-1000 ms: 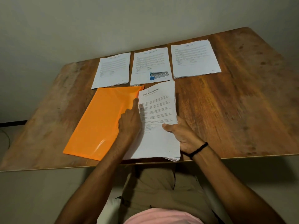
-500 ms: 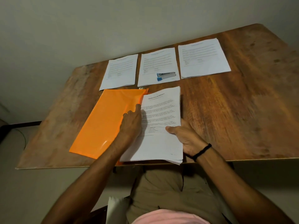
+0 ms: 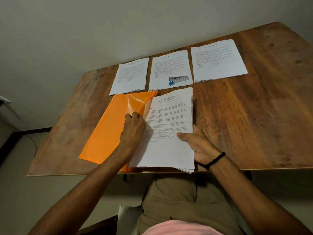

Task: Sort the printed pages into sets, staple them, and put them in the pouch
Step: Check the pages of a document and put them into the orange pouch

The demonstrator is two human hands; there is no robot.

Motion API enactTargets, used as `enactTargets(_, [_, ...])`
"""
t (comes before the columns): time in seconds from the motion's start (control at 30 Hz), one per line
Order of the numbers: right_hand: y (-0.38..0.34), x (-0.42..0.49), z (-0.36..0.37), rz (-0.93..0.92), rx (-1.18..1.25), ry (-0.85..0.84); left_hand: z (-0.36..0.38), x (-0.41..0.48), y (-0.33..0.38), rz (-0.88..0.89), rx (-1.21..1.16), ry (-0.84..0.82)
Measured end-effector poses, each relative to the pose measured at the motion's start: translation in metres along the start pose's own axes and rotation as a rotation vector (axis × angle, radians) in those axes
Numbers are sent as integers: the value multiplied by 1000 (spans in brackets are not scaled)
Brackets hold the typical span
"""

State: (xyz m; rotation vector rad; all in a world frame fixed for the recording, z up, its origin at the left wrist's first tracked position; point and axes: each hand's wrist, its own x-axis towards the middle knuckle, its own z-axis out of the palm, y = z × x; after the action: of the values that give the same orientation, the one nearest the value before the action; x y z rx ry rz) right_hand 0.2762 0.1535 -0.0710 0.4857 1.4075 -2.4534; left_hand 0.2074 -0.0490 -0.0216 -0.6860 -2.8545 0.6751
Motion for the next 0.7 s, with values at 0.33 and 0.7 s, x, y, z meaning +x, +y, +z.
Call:
enactTargets(0.33, [-7,-4,-2,23,58,-89,-4,9,-54,-117,-520,129])
enactTargets(0.7, [-12,1,11,-22,-16,-77,-16,1,-73,72,-642,39])
